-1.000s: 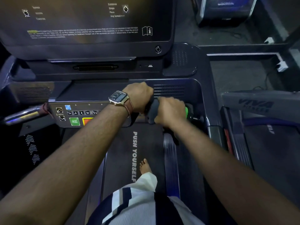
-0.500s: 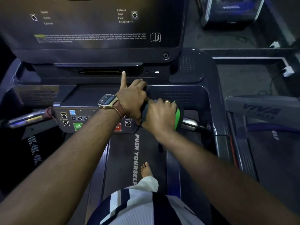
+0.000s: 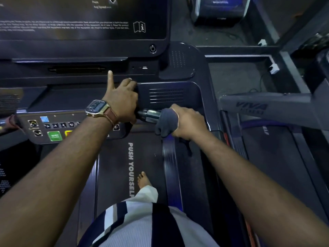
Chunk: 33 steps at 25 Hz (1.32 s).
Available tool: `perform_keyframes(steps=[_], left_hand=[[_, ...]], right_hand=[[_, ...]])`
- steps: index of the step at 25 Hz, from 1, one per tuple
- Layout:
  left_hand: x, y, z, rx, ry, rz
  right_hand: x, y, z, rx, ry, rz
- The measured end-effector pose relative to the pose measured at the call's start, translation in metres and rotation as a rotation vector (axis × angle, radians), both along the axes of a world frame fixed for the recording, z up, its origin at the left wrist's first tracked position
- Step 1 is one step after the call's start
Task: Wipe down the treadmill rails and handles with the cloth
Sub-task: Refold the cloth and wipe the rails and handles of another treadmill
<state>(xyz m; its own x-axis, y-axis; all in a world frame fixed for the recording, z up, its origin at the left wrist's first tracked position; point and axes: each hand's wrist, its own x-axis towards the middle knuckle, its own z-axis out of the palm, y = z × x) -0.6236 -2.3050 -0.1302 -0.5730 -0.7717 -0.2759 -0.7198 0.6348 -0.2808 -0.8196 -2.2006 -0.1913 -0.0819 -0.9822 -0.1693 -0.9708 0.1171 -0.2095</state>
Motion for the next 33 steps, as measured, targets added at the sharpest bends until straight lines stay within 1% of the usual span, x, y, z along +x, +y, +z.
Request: perform_keyframes(steps=[1,4,6,7,9,10,11,12,13,14,15,16,17,18,19,21,22,23,25,26,28,30,32,33], left_hand=[[0.002,-0.001,0.000,0.009,0.022,0.005],[0.006,0.000,-0.003,0.000,0.076,0.005],[0.004,0.003,-0.003,-0.017,0.083,0.001],[0.002,0.003,-0.002,-0.017,0.085,-0.002],[-0.001,0.002,-0.001,-0.009,0.088,0.004],[-0.002,0.002,-0.002,-0.004,0.093,0.005],[-0.001,0.002,-0.003,-0.001,0.102,0.004],[0.001,0.002,-0.003,0.008,0.116,0.002],[0.003,0.002,-0.003,0.024,0.135,0.002],[0.006,0.002,-0.002,0.048,0.156,0.006],[0.008,0.002,-0.001,0.076,0.168,0.009],[0.010,0.002,0.001,0.105,0.168,0.001],[0.010,0.001,0.003,0.124,0.167,-0.018],[0.011,-0.001,0.004,0.136,0.166,-0.039],[0.012,-0.004,0.005,0.152,0.170,-0.053],[0.017,-0.010,0.005,0.227,0.223,-0.040],[0.020,-0.013,0.005,0.280,0.270,-0.010],[0.022,-0.015,0.006,0.330,0.319,0.022],[0.024,-0.018,0.008,0.410,0.396,0.066],[0.024,-0.021,0.009,0.437,0.440,0.079],[0.026,-0.029,0.010,0.474,0.535,0.104],[0.030,-0.032,0.008,0.496,0.601,0.138],[0.033,-0.032,0.005,0.473,0.636,0.146],[0.033,-0.032,0.004,0.451,0.642,0.142]], right_hand=[[-0.007,-0.001,0.001,-0.007,0.001,-0.017],[0.003,0.027,-0.025,-0.216,0.255,-0.043],[0.009,0.028,-0.022,-0.184,0.258,-0.049],[0.003,0.018,-0.013,-0.134,0.234,-0.018],[-0.015,-0.006,0.009,0.088,0.022,-0.016],[-0.015,-0.009,0.014,0.154,-0.055,-0.048],[-0.011,-0.003,0.009,0.106,-0.050,-0.065],[0.001,0.013,-0.003,-0.037,0.074,-0.079],[0.009,0.021,-0.014,-0.099,0.169,-0.081],[0.014,0.018,-0.015,-0.130,0.195,-0.098],[0.015,0.008,-0.008,-0.036,0.165,-0.094],[0.011,-0.007,0.005,0.053,0.073,-0.092],[0.007,-0.023,0.015,0.199,-0.041,-0.099],[0.008,-0.033,0.023,0.295,-0.097,-0.117],[0.015,-0.034,0.024,0.254,-0.091,-0.125],[0.041,-0.016,0.014,-0.016,0.105,-0.127],[0.050,-0.012,0.010,-0.059,0.144,-0.099],[0.052,-0.016,0.011,-0.023,0.094,-0.075],[0.046,-0.038,0.025,0.163,-0.090,-0.066],[0.046,-0.047,0.031,0.195,-0.137,-0.042],[0.058,-0.052,0.029,0.099,-0.149,0.050],[0.074,-0.045,0.019,-0.019,-0.056,0.172],[0.072,-0.043,0.015,-0.104,-0.055,0.174],[0.067,-0.046,0.018,-0.103,-0.093,0.124]])
